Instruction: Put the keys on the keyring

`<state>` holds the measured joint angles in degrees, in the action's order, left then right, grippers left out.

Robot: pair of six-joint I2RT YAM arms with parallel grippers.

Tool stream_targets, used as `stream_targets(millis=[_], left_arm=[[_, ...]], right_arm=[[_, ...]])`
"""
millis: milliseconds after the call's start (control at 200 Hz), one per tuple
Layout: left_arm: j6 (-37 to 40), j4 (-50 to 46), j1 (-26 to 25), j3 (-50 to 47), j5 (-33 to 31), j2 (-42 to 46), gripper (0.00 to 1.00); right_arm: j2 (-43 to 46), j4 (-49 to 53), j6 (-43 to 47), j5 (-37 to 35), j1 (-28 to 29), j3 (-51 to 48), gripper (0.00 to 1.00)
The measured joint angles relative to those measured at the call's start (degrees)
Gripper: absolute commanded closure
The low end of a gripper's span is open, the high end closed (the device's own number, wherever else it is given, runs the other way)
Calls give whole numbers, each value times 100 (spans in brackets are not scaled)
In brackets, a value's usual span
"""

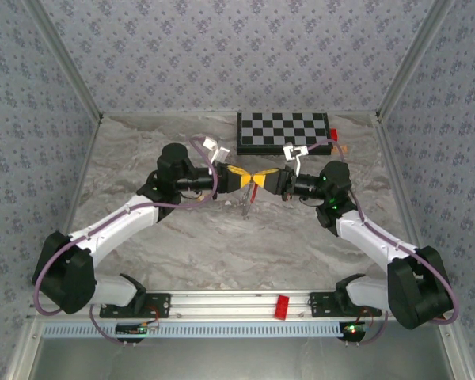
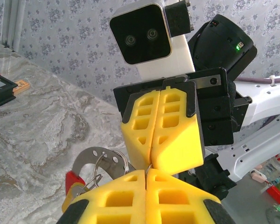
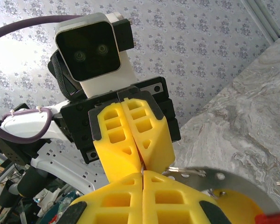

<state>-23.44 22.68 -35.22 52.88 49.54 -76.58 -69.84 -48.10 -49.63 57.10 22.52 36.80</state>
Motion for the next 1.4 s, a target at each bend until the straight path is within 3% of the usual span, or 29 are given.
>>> stream_targets(millis=[90,335,705,1084,1404], left_arm=[[-37,28,-4,0,-2,0,100],[-367,350,-42,-13,-120,0,100],[-863,1025,-260,-175,-402,-7,100],[-1185,1429,-273,-245,-568,-76,100],[-1266,1532,-273,-245,-627,-125,100]], right_arm=[[17,17,-4,-2,-35,-2,86],[225,-380,-109,-271,-92,-275,71],[188,-1486,-538,-890,-85,-667,68],[-369,-2406,-1154,-776,-74,-616,67],[-452,-2728,-1399,-590,50,-424,74]])
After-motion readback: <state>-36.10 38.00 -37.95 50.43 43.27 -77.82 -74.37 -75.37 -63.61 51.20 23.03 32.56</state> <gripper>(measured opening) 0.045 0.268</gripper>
